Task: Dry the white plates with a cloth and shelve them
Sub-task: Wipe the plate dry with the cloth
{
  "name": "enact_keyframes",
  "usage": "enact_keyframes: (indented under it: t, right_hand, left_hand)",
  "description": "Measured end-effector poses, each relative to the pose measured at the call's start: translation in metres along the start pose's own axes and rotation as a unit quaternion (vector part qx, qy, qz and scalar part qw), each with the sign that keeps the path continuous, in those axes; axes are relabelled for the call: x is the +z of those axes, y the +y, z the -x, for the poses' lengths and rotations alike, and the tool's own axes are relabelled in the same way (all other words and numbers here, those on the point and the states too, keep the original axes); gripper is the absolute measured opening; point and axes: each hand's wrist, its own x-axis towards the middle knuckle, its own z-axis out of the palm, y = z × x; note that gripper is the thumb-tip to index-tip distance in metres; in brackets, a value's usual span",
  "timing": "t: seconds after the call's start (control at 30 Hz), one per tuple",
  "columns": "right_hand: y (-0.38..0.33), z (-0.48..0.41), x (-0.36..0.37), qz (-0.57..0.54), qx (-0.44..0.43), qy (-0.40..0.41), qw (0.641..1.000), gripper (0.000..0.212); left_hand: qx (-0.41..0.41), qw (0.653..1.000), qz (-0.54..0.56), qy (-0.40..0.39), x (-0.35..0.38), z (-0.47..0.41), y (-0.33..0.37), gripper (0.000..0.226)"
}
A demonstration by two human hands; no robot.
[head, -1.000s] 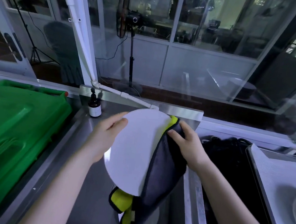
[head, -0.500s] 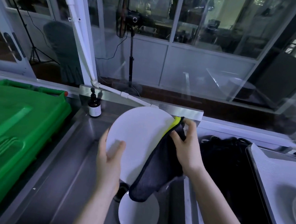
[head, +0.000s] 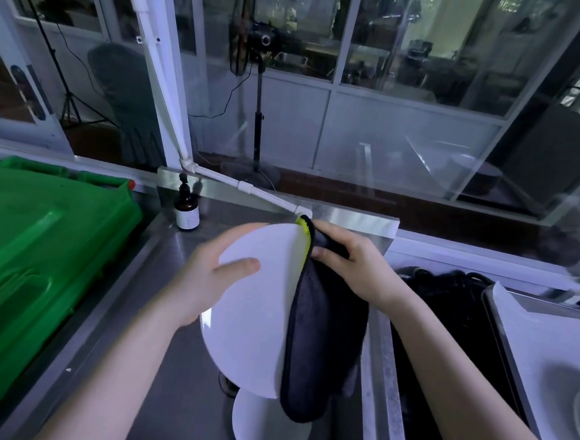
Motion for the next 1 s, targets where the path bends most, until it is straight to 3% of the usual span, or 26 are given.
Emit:
enact_keyframes:
  t: [0.13,0.23,0.3,0.43,0.63,0.73,0.8,0.87,0.93,1.0]
  right_hand:
    - [0.007,0.016,0.01,-0.086,0.03,0.096,0.991,0.039]
    - [0.018,0.04,0.042,-0.14,0.106,0.211,0.962,0.051]
    - [0.022,0.051,0.059,-0.176,0.136,0.228,0.948,0.059]
    - [0.023,0.042,0.047,-0.147,0.108,0.218,0.959,0.058]
    - [0.007,0.008,0.009,-0.065,0.021,0.032,0.997,0.058]
    - [0.004,-0.001,0.011,-0.062,0.001,0.006,0.998,0.053]
    - [0.005,-0.002,0.013,-0.075,-0.004,0.025,0.997,0.05]
    - [0.009,0.004,0.017,-0.099,0.012,0.06,0.993,0.051]
    - [0.016,0.013,0.027,-0.164,0.058,0.149,0.974,0.051]
    - [0.023,0.022,0.047,-0.205,0.125,0.27,0.932,0.048]
  left_hand:
    - [-0.021,0.989,0.101,0.103,0.013,0.014,-0.009,0.05]
    - [-0.094,0.943,0.211,0.239,0.03,0.02,-0.014,0.05]
    - [-0.129,0.923,0.246,0.267,0.036,0.019,-0.017,0.05]
    - [-0.125,0.955,0.178,0.203,0.025,0.014,-0.015,0.049]
    - [-0.026,0.999,0.007,0.025,-0.014,-0.003,0.003,0.054]
    - [-0.024,0.998,-0.047,-0.025,-0.022,-0.01,0.01,0.054]
    - [-0.032,0.999,-0.016,0.019,-0.021,-0.009,0.009,0.054]
    - [-0.055,0.986,0.06,0.149,-0.012,-0.001,0.003,0.045]
    - [-0.08,0.949,0.14,0.27,0.006,0.01,-0.008,0.04]
    - [-0.068,0.928,0.192,0.311,0.034,0.019,-0.017,0.041]
